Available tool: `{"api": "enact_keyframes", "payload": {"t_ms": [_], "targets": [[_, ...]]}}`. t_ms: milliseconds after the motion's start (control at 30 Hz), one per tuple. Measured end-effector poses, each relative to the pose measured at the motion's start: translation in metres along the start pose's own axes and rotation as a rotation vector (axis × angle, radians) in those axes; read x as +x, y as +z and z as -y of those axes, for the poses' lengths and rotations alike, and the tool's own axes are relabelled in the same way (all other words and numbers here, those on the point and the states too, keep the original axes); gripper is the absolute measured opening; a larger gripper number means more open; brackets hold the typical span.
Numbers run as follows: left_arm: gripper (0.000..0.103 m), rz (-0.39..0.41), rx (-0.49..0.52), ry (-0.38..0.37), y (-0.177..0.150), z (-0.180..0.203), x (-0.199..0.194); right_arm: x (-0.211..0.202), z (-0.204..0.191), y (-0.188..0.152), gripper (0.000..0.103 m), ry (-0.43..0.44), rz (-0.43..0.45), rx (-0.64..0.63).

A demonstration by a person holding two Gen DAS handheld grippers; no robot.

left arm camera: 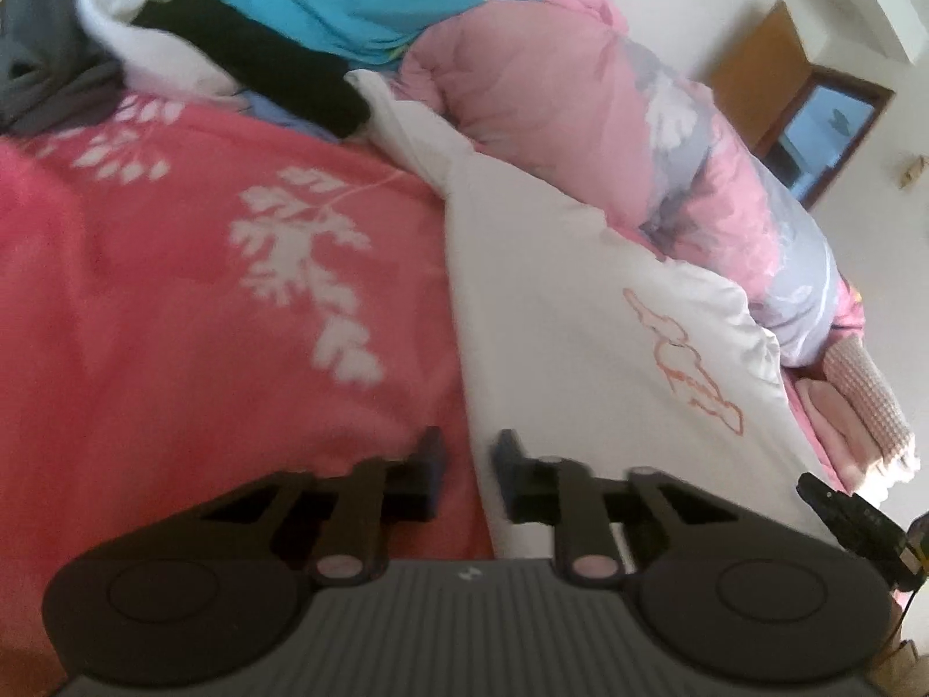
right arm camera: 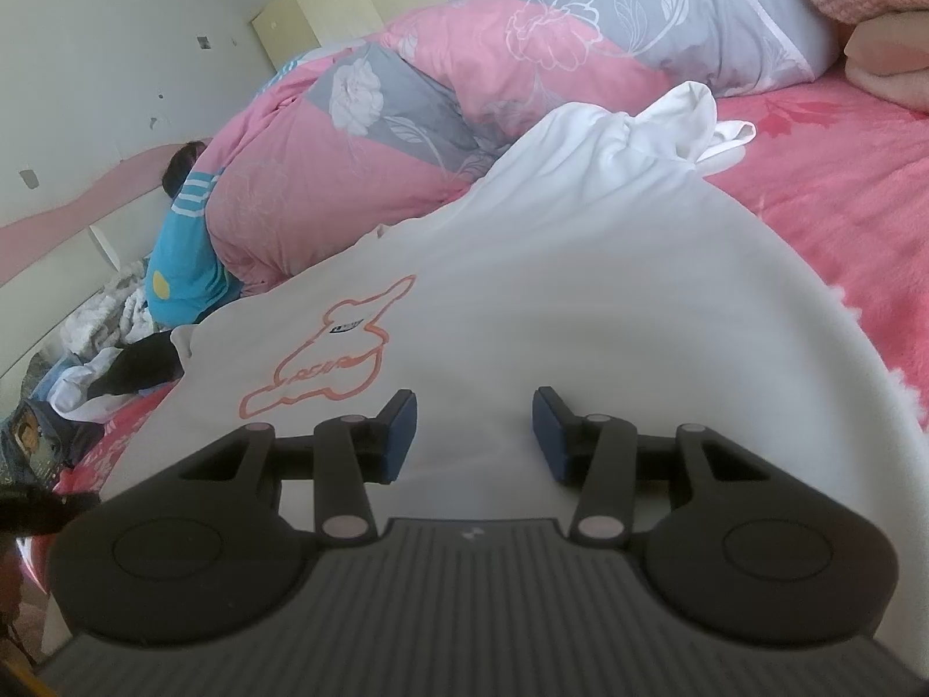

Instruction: Fold clothes

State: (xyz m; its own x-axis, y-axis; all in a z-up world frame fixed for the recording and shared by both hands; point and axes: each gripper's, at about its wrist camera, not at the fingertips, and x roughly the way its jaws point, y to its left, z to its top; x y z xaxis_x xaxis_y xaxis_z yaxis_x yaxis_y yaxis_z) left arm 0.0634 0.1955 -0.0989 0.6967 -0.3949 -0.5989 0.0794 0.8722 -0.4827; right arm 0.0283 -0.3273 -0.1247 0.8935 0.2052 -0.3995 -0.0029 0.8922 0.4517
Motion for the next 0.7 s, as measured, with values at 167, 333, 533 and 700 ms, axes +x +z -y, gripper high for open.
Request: {"api": "enact_keyframes", "payload": {"t_ms": [167,333,533,700], "targets": [[0.0,0.013,-0.012,0.08,-0.003,-0.011,-0.012,-0.001,0.001,0.0,0.044,0.005,0.003,0.007],[0.016,0.058,-0.021,0.078,0.003,-0.012,-0.03,-0.001,0.001,0.0,0.044,0.003,0.003,0.009],[0.038,0.119,0.05,0.011,0.025,0.017,-0.03,-0.003,-0.002,0.003,0.044,-0.019,-0.014,0.01],[0.038,0.027,0.226,-0.118,0.027,0.069,0.014,-0.012,-0.007,0.024,0.044,-0.06,-0.043,0.038]]}}
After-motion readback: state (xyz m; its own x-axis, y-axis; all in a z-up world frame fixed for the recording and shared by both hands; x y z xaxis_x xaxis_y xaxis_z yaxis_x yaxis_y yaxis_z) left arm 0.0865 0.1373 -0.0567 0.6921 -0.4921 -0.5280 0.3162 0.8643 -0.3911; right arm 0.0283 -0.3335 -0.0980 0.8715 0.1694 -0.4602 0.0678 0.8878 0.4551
